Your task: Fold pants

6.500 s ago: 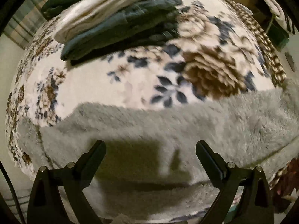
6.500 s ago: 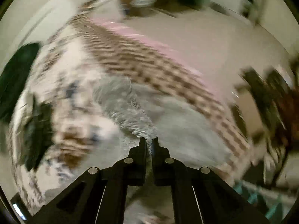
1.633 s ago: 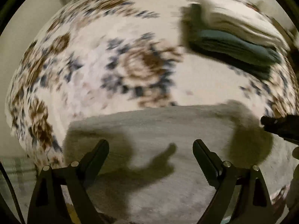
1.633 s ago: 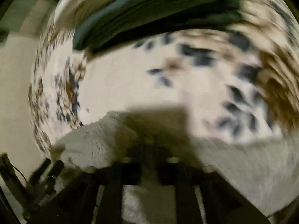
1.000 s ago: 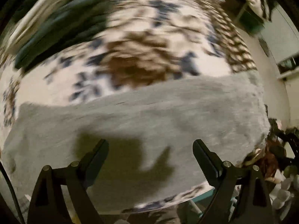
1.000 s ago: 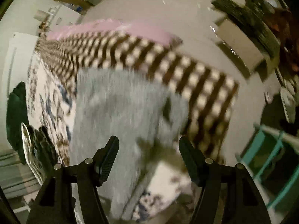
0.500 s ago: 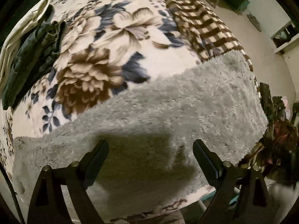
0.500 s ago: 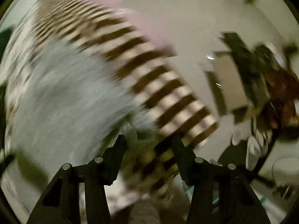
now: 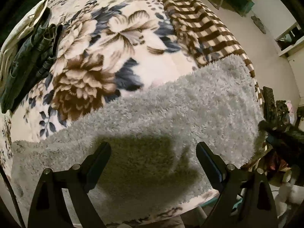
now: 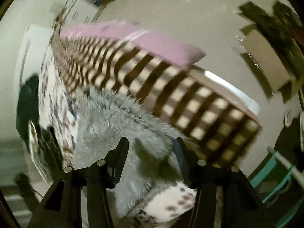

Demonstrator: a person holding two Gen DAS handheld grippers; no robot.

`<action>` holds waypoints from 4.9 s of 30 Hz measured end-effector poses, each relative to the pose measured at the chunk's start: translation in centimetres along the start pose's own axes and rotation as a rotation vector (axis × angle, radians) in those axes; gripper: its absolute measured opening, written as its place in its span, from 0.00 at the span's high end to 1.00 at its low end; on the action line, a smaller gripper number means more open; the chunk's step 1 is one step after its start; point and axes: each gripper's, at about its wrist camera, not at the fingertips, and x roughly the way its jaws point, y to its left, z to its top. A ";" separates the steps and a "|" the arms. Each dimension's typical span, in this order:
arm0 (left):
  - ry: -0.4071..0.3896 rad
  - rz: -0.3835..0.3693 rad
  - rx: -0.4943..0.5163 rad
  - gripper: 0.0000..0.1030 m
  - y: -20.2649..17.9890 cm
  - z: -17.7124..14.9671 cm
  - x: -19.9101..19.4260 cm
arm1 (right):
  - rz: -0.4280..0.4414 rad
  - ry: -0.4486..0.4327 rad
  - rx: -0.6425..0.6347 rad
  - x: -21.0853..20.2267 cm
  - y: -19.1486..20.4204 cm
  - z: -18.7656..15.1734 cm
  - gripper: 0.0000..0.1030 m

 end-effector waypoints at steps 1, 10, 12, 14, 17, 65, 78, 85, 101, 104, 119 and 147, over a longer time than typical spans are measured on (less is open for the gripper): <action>-0.003 0.005 0.000 0.11 0.2 0.1 0.0 | -0.016 0.005 -0.018 0.5 0.7 -0.1 0.92; -0.002 0.001 -0.025 0.11 1.7 -0.2 -0.1 | -0.128 -0.188 -0.012 -6.0 1.3 -3.0 0.92; -0.002 -0.008 -0.024 0.11 1.6 -0.2 -0.1 | -0.159 -0.156 0.019 -6.1 -0.4 -3.2 0.91; 0.002 -0.018 -0.023 0.11 1.4 -0.3 -0.1 | -0.105 -0.047 0.082 -4.7 -3.1 -3.1 0.85; 0.006 -0.031 -0.017 0.11 1.2 -0.4 0.0 | 0.036 -0.039 0.170 -3.9 -5.4 -3.4 0.33; 0.071 0.041 -0.133 0.00 3.6 -2.3 6.3 | 0.470 -0.030 0.040 9.6 -0.5 -2.5 0.48; 0.013 0.002 -0.256 0.00 17.3 -7.8 0.7 | 0.152 -0.191 -0.217 0.3 11.2 -7.6 0.82; 0.027 0.052 -0.367 0.00 25.6 -15.1 -4.2 | 0.057 -0.233 -0.485 -2.6 21.8 -17.7 0.83; -0.012 0.101 -0.639 0.00 41.0 -26.9 -7.1 | -0.075 0.311 -1.096 18.2 34.3 -47.1 0.25; -0.043 0.034 -0.647 0.00 40.2 -25.9 -7.3 | 0.059 0.383 -1.061 15.7 33.6 -46.6 0.19; 0.059 -0.101 -0.463 0.79 33.0 -17.6 2.2 | 0.000 0.355 -0.550 11.2 22.5 -26.5 0.17; 0.205 -0.155 -0.588 0.88 33.8 -27.1 2.6 | -0.144 0.458 -0.352 13.8 17.0 -33.0 0.85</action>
